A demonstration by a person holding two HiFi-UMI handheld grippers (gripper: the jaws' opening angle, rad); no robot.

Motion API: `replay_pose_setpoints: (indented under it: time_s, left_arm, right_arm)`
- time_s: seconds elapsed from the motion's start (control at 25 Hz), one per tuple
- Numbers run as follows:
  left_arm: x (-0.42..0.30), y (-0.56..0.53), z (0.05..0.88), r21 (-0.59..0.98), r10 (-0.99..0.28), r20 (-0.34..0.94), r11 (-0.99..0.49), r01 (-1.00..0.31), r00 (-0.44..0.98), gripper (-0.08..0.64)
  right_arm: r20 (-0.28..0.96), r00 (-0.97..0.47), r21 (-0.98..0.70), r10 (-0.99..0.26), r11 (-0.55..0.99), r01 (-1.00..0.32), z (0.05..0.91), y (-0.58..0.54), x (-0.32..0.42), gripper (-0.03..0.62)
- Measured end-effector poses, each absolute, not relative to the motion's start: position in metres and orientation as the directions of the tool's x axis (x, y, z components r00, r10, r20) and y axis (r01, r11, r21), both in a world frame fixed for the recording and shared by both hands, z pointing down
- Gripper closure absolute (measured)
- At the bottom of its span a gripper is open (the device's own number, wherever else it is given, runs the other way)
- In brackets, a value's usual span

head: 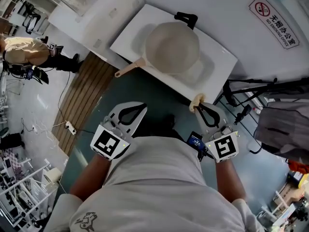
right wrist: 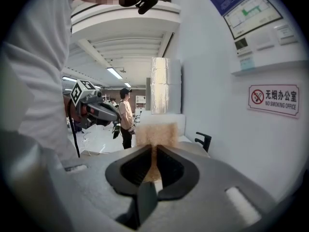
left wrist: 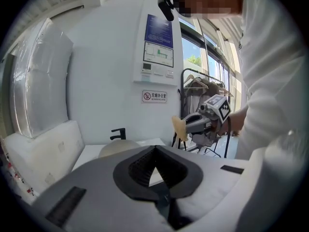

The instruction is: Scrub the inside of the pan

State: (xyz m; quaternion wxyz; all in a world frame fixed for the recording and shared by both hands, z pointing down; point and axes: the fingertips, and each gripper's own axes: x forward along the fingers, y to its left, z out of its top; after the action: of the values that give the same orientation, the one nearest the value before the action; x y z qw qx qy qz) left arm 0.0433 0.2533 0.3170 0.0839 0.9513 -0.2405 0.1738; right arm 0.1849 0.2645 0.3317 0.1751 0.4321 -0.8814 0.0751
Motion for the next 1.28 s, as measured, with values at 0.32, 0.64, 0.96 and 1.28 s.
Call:
replay_pose_setpoints:
  time_s: [0.32,0.64,0.96,1.28]
  left_arm:
    - [0.002,0.279,0.298,0.086,-0.396,0.332,-0.891,-0.445,0.856,0.561]
    - [-0.085,0.313,0.271,-0.001,-0.373,0.285,-0.921,-0.389,0.883,0.561]
    - [-0.158,0.346,0.258,0.0,-0.359,0.224,-0.93,-0.368,0.906,0.561]
    - [-0.207,0.36,0.253,0.058,-0.381,0.188,-0.916,-0.398,0.905,0.561]
  right_arm:
    - [0.32,-0.532,0.016,-0.784,0.566,-0.824,0.308,0.297,0.136,0.557]
    - [0.296,-0.464,0.069,-0.835,0.503,-0.862,0.29,0.341,0.066,0.558]
    - [0.238,-0.406,0.056,-0.882,0.43,-0.901,0.272,0.386,-0.006,0.56]
    - [0.195,-0.397,0.026,-0.897,0.409,-0.912,0.254,0.409,-0.056,0.561]
